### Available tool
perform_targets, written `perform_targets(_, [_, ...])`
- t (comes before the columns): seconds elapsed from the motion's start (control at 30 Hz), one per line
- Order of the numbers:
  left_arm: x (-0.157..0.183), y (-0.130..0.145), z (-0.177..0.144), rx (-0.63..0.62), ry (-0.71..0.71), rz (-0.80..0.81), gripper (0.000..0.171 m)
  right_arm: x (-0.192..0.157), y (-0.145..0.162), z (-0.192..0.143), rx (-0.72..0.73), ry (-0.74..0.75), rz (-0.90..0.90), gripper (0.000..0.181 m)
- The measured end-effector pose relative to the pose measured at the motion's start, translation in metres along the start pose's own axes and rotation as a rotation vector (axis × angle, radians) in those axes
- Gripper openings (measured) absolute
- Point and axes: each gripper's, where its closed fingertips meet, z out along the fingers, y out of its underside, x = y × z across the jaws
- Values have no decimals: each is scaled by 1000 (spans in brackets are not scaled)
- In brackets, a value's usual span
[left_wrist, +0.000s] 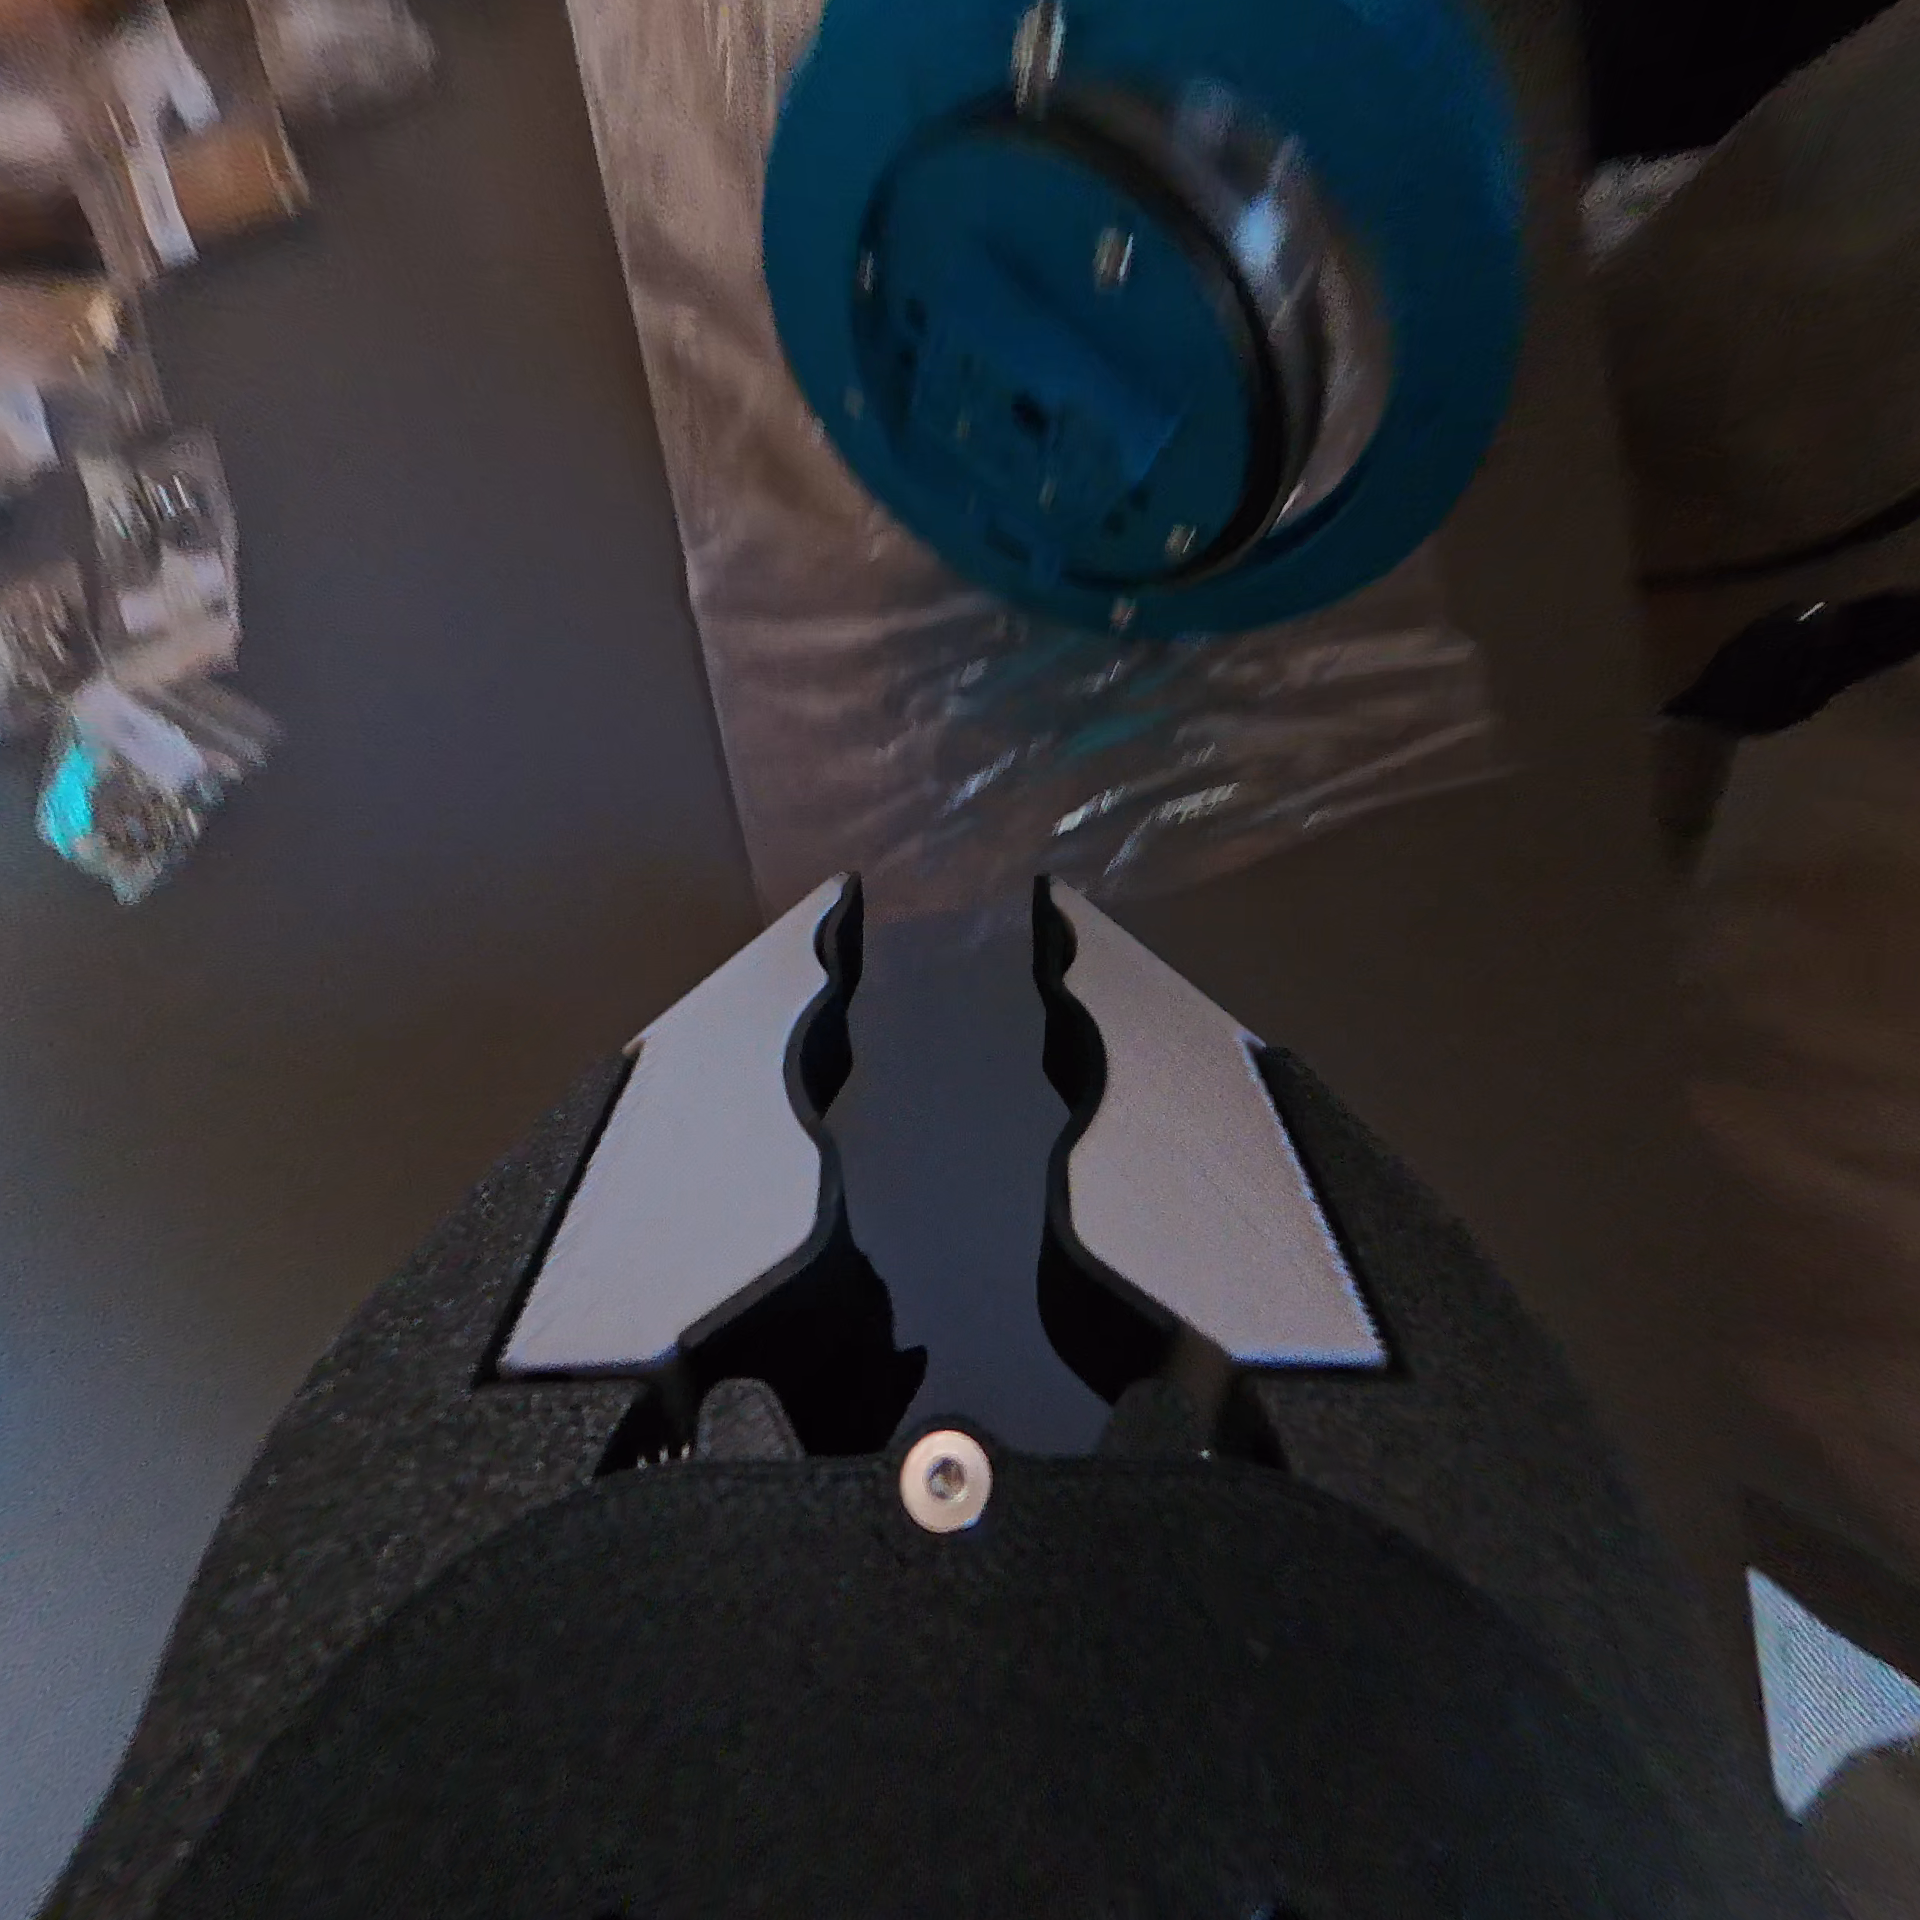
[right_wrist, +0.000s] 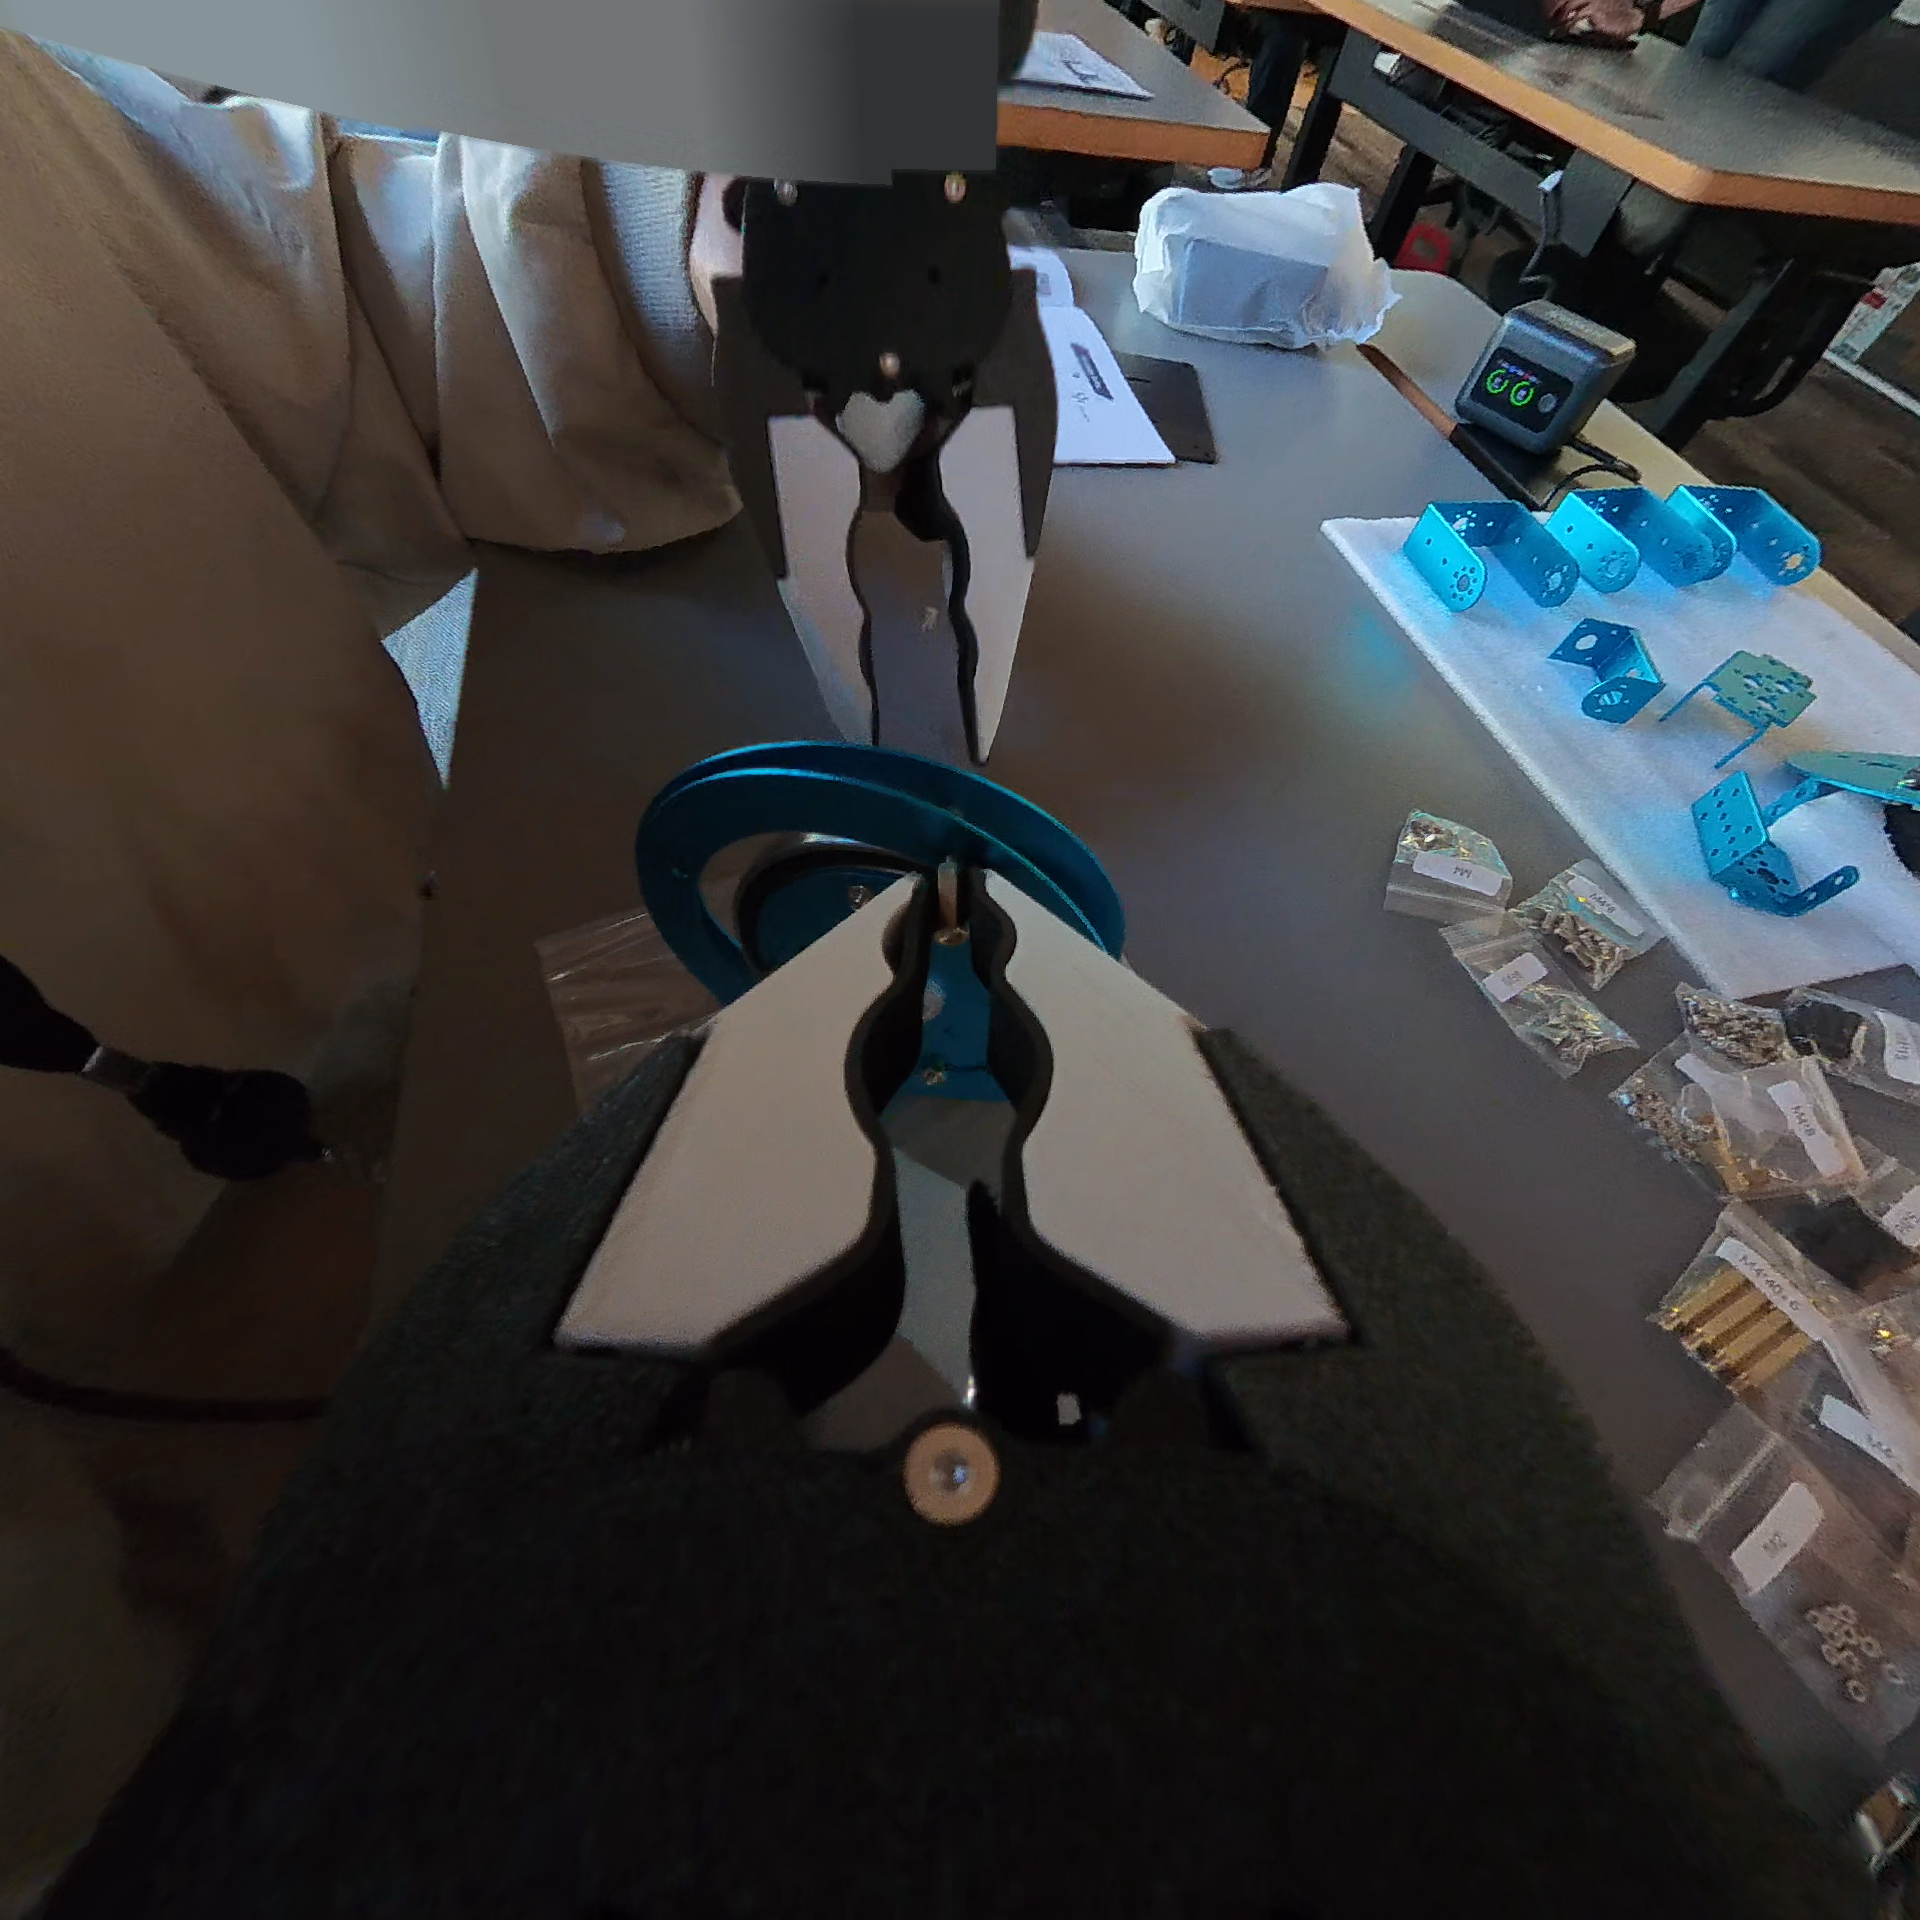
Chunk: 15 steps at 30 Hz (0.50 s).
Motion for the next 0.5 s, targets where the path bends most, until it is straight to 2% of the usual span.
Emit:
perform_targets(0.1, [14,-42,-8,144,43,48,31,-7,1,-6,27,-11,21,5])
perform_targets(0.17, [18,-62,-9,192,46,77,31,-11,1,-7,43,-15,21,5])
perform_targets(0.4, [5,-90,0,240,74,49,30,-12,6,-15,70,-35,15,4])
perform_targets(0.5, [-3,-89,4,243,77,21,31,-8,10,-20,71,-31,21,4])
